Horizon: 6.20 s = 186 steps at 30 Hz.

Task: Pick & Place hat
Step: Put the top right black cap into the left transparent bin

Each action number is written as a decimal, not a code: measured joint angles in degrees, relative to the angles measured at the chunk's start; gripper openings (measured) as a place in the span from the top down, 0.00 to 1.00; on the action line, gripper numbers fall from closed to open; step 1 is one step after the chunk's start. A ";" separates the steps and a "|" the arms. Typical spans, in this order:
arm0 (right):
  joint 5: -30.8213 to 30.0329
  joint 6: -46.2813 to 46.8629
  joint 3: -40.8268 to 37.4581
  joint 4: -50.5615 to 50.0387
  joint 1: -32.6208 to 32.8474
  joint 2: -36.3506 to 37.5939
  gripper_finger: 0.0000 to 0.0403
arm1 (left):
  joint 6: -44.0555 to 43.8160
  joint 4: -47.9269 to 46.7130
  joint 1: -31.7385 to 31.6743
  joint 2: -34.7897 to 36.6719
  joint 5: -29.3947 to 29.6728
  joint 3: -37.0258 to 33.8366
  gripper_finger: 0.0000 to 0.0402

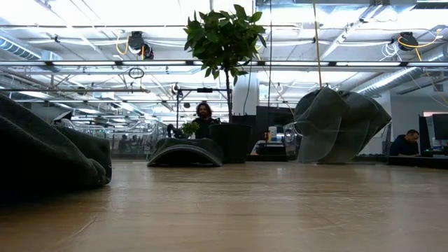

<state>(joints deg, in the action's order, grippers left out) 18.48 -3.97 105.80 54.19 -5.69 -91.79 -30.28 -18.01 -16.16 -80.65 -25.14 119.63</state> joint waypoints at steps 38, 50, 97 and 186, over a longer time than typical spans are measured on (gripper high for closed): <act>-3.27 6.14 -0.05 -19.92 -0.07 2.22 0.77 | 0.08 -0.27 -5.02 2.73 -6.59 -0.01 0.88; -2.69 6.05 -0.04 -50.42 0.28 11.49 0.66 | -7.01 -6.05 -14.72 7.54 -12.97 0.07 0.88; -3.16 7.05 -0.04 -84.48 0.94 14.98 0.63 | 76.50 -71.86 -28.83 5.19 21.44 -1.23 0.88; -3.31 -4.99 -0.04 -88.70 0.92 14.97 0.64 | 27.16 -61.40 -48.86 -12.74 38.98 -31.55 0.89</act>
<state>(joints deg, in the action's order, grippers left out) 15.17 -8.95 105.75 -34.51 -4.78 -76.82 -3.12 -79.41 -65.03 -93.38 13.85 88.07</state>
